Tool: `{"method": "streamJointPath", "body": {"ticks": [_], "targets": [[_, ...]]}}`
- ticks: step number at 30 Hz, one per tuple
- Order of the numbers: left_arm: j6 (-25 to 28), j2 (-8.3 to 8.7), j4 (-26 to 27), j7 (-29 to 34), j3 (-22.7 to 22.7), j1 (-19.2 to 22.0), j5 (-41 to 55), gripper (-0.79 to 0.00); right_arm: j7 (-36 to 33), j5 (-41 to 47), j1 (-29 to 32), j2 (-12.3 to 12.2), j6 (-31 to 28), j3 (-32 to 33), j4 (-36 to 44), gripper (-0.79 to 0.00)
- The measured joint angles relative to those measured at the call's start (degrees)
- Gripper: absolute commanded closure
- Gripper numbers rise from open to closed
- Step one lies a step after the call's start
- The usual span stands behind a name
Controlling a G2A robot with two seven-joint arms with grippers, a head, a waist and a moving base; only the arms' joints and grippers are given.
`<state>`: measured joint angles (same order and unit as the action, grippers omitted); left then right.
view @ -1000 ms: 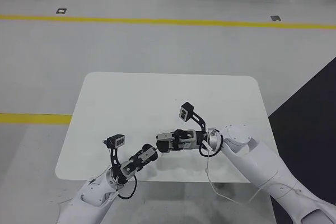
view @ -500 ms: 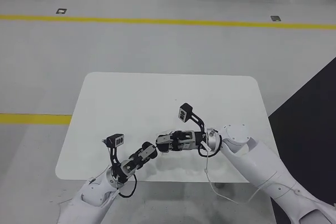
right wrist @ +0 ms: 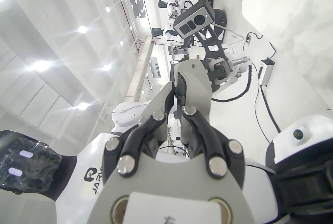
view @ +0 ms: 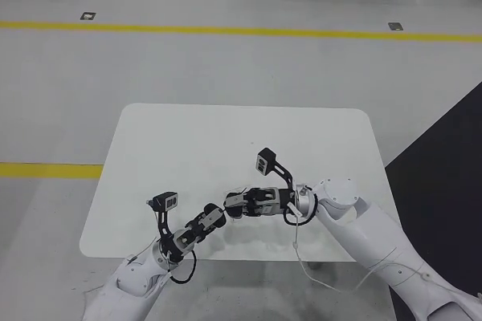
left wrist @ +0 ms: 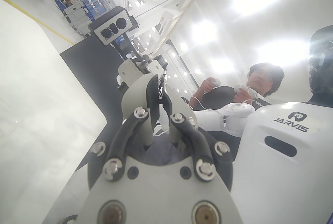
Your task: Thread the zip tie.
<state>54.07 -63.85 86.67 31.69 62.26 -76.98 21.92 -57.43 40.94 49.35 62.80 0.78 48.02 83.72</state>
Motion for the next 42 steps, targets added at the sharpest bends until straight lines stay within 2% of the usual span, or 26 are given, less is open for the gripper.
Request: {"method": "streamJointPath", "body": {"ticks": [6, 7, 8, 9, 21, 34, 42], "targets": [[0.0, -0.04, 0.3, 0.4, 0.2, -0.3, 0.2, 0.0, -0.1, -0.3, 0.2, 0.3, 0.4, 0.4, -0.2, 0.0], [-0.1, -0.05, 0.3, 0.5, 0.2, -0.3, 0.3, -0.209, -0.2, -0.4, 0.2, 0.4, 0.5, 0.5, -0.2, 0.0], [0.0, -0.05, 0.3, 0.7, 0.2, -0.3, 0.4, -0.733, -0.2, -0.5, 0.3, 0.4, 0.5, 0.5, -0.2, 0.0], [0.0, -0.05, 0.4, 0.9, 0.2, -0.3, 0.6, -0.785, -0.3, -0.6, 0.4, 0.4, 0.5, 0.6, -0.2, 0.0], [0.6, 0.23, -0.3, 1.7, 2.4, -0.8, 3.4, -0.785, -1.5, -0.5, 1.5, 0.2, 0.4, 4.0, -0.7, 0.0], [0.7, 0.17, -1.2, 1.1, 3.8, -1.2, 2.3, -0.785, -4.0, 2.0, 5.3, -1.4, 0.4, 13.1, 1.0, 0.0], [0.7, 0.18, -1.2, 1.1, 3.8, -1.2, 2.4, -0.785, -4.1, 2.3, 5.7, -1.5, 0.8, 13.6, 1.3, 0.0]]}}
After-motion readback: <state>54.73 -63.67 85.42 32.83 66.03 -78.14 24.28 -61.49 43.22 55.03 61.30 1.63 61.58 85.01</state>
